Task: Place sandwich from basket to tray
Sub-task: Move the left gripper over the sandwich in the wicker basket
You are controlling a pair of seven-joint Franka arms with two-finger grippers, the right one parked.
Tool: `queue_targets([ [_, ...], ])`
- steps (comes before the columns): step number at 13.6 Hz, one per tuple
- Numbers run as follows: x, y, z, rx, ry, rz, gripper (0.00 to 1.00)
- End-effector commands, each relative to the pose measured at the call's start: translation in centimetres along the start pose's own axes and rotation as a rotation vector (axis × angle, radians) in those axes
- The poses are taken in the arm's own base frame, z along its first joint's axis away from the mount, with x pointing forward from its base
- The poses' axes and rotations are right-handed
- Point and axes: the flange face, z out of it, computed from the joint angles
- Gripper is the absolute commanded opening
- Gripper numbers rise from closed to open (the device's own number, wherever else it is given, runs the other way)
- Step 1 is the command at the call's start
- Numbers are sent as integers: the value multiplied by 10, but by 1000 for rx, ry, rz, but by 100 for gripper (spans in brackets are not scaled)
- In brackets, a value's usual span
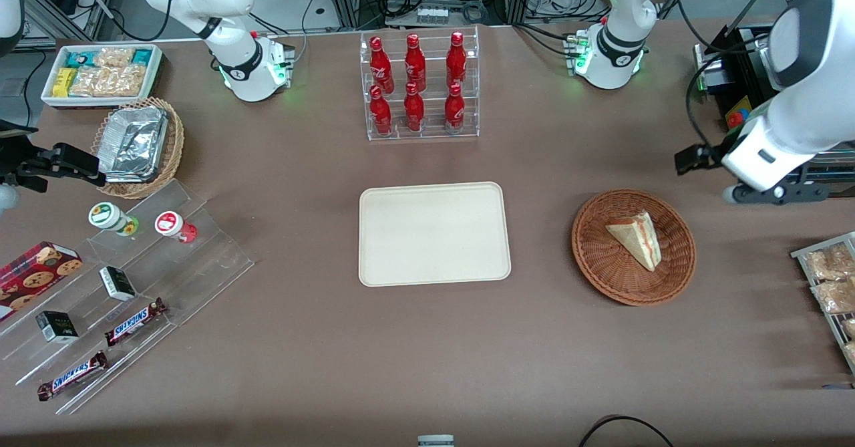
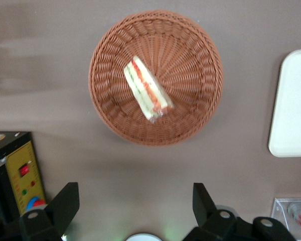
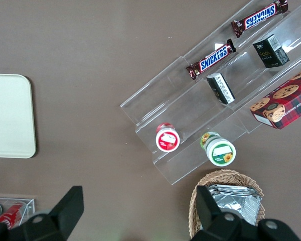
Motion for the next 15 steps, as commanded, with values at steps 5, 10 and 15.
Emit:
queue_targets([
  [5,6,3,68,-3,75,-242,100],
  [10,27,11,104,-24,77,-583,100],
  [15,36,13,130,-36,86,-661,100],
])
